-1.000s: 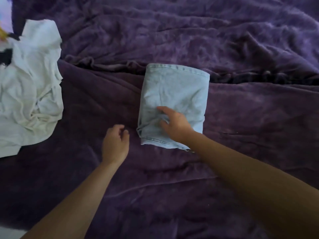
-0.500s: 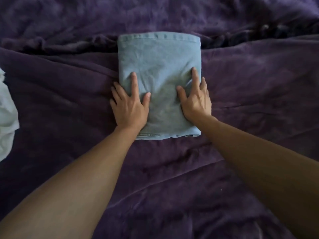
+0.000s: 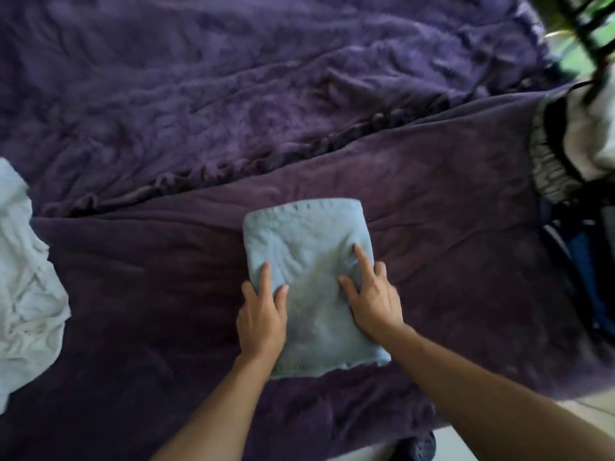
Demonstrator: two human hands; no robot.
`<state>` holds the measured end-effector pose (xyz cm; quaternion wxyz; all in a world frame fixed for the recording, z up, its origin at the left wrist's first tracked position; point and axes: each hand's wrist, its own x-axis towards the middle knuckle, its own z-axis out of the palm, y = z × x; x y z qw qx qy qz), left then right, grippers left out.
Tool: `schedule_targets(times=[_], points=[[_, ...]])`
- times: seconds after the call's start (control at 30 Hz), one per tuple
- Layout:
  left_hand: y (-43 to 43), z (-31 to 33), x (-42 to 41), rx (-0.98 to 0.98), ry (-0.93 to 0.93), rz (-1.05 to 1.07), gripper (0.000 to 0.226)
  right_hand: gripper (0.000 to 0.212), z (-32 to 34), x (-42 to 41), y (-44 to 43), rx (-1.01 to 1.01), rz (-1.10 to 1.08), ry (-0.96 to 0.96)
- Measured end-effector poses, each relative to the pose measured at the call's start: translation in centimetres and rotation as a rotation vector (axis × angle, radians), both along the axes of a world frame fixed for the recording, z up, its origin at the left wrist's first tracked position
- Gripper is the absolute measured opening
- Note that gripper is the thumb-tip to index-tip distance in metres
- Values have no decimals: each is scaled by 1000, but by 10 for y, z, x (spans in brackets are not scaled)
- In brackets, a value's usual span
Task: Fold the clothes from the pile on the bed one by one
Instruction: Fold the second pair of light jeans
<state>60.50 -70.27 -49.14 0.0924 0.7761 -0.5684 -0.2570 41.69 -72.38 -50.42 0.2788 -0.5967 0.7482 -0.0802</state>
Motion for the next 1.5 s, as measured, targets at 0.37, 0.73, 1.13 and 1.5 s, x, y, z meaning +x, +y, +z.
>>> schedule_targets(times=[0.37,0.73,1.13,1.5], points=[[69,117,-222,-203,123,-44,51,63,126,-230,86,-124,-85,26],[41,234,-435,-487,331,-166,52,62,265,-450,80,-349,-191,63],[-13,244,-593,-198,564,-329,62,63,284,-639,-3,-128,-225,200],[-92,163,-600,-220,-184,-967,63,76,154,-612,10,47,-125,384]])
